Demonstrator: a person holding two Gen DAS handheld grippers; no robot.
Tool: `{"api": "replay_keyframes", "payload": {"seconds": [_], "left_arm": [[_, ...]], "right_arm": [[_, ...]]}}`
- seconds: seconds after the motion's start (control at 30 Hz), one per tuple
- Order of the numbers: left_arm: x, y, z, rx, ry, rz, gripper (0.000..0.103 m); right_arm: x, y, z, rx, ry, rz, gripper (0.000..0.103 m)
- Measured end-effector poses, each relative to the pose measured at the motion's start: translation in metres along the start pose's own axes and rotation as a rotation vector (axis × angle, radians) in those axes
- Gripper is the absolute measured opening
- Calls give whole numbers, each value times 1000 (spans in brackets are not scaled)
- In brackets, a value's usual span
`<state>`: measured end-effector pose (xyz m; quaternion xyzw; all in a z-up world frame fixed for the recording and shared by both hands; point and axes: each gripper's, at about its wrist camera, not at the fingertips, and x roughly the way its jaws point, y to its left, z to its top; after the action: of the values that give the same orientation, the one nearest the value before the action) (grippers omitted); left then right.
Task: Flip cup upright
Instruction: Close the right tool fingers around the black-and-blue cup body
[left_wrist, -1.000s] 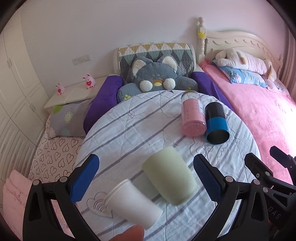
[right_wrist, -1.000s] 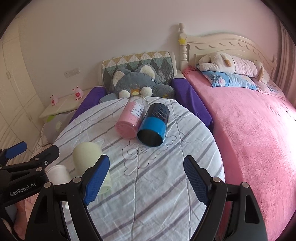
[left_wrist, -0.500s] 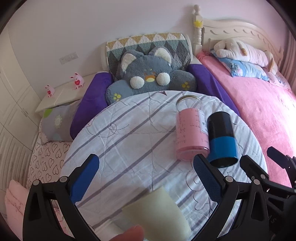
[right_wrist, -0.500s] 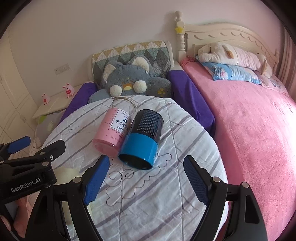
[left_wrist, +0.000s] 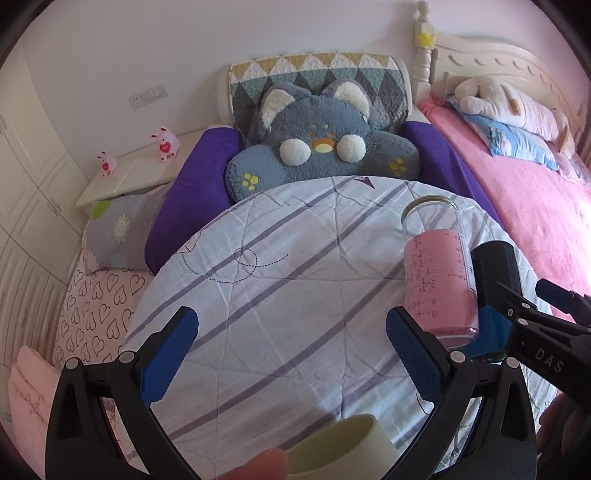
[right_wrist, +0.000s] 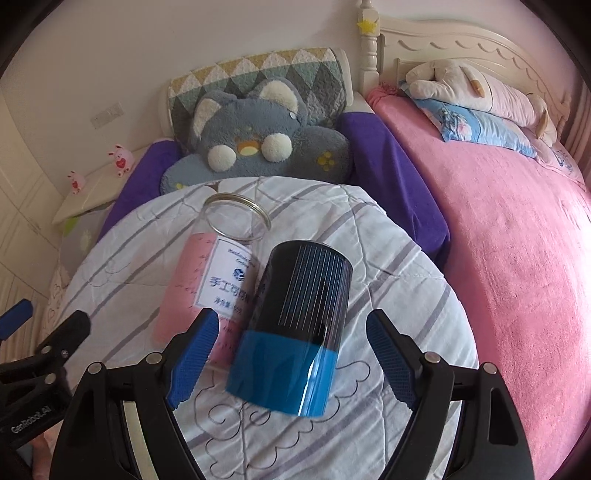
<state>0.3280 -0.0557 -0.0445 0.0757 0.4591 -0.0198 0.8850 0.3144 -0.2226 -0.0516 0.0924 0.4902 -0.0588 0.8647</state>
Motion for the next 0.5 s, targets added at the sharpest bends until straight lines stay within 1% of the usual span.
{"api": "replay_keyframes", "payload": {"seconds": [0.17, 0.33, 0.5], "left_arm": [[8, -1, 5, -1, 8, -7, 103], [12, -1, 5, 4, 17, -20, 103], [12, 0, 3, -5, 21, -31, 103]], "right_arm": [[20, -5, 8, 2, 61, -33, 83], [38, -5, 15, 13, 133, 1, 83], [52, -4, 17, -2, 196, 2, 83]]}}
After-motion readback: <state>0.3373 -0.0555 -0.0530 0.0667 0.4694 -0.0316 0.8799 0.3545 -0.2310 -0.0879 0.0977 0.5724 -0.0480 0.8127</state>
